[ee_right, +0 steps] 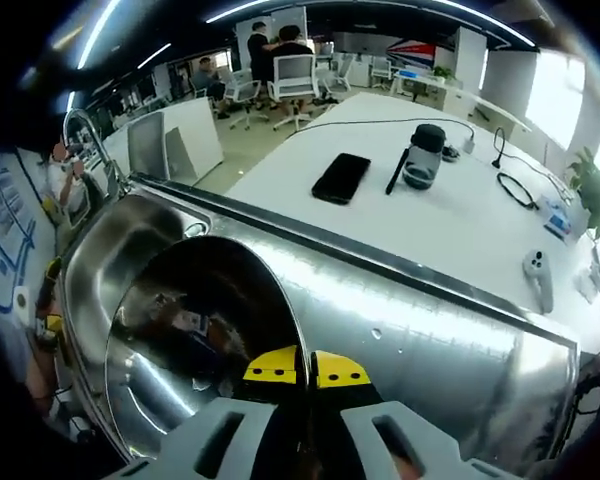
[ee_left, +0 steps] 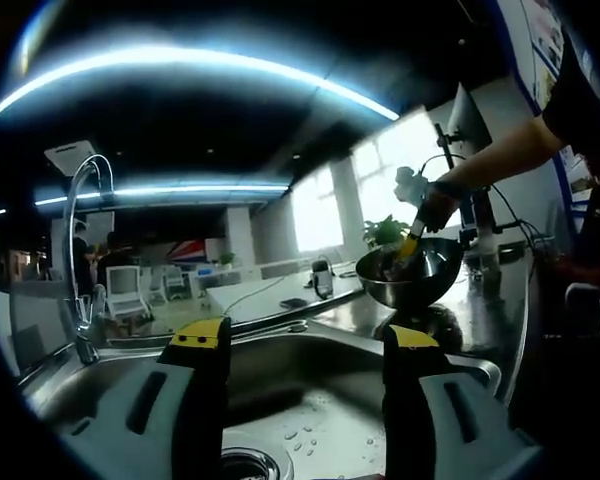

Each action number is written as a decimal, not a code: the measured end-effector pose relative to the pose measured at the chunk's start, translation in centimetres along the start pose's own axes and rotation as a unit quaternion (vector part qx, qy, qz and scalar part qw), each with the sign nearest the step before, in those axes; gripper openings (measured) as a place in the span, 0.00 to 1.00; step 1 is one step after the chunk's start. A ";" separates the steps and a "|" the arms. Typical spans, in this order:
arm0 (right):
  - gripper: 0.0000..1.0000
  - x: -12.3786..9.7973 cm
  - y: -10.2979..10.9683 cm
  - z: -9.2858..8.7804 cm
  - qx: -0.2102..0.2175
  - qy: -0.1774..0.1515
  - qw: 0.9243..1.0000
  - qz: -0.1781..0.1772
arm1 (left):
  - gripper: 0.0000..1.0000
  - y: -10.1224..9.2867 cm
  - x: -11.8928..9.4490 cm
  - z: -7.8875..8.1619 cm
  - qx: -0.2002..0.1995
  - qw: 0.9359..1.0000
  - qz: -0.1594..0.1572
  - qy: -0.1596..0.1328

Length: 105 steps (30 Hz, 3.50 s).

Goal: Pick up bowl with dirty water move over sink pour dirty water into sink return bowl to place

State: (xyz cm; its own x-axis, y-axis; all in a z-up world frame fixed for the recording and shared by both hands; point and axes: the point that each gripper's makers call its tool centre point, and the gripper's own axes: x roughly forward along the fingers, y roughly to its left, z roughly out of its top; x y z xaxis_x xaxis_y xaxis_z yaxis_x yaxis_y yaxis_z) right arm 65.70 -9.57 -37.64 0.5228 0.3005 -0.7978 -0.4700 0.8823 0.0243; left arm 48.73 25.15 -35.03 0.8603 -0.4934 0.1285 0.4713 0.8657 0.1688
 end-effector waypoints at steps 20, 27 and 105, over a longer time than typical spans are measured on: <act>0.01 0.7 -0.7 -0.2 -0.038 -0.022 0.999 -0.013 | 0.57 0.1 0.1 -0.1 -0.003 1.000 -0.001 0.001; 0.03 1.1 -1.2 -0.3 -0.046 -0.029 0.998 -0.021 | 0.57 0.0 0.1 -0.1 -0.001 1.000 -0.001 0.002; 0.47 -14.3 -0.9 -5.9 0.019 -0.451 0.891 -0.045 | 0.57 -0.4 0.1 0.6 -0.030 1.000 0.008 -0.003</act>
State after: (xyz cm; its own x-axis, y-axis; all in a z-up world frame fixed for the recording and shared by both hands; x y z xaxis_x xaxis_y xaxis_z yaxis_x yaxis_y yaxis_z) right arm 54.46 -16.81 -29.77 0.9239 0.3826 0.0099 -0.3827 0.9237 0.0186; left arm 48.47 24.72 -34.51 0.8665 -0.4802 0.1362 0.4690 0.8767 0.1070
